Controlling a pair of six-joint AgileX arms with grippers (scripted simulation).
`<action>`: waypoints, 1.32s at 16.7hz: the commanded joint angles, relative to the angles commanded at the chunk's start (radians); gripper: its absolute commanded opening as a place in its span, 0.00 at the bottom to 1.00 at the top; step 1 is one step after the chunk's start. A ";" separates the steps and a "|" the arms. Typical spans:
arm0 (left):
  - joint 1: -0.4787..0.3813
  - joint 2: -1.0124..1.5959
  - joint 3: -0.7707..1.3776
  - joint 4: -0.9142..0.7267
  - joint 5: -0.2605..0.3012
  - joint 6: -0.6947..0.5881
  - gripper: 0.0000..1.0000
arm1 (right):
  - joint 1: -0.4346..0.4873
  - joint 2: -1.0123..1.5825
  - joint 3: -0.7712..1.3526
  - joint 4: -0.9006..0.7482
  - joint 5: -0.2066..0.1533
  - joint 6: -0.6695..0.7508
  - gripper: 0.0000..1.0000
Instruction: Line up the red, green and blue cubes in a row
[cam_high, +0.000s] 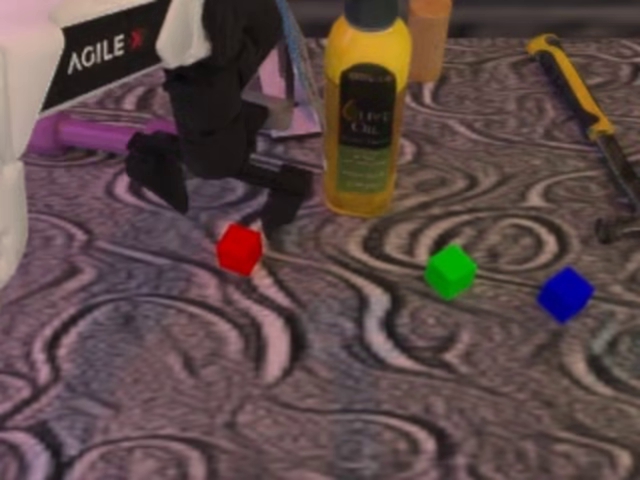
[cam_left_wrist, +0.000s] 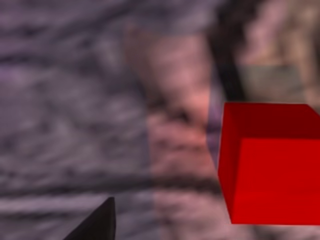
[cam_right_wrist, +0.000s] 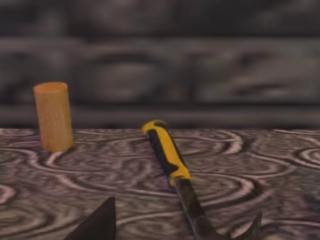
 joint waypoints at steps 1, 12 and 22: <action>0.000 0.012 -0.026 0.041 0.000 0.000 1.00 | 0.000 0.000 0.000 0.000 0.000 0.000 1.00; -0.001 0.074 -0.149 0.226 0.001 -0.001 0.85 | 0.000 0.000 0.000 0.000 0.000 0.000 1.00; -0.001 0.074 -0.149 0.226 0.001 -0.001 0.10 | 0.000 0.000 0.000 0.000 0.000 0.000 1.00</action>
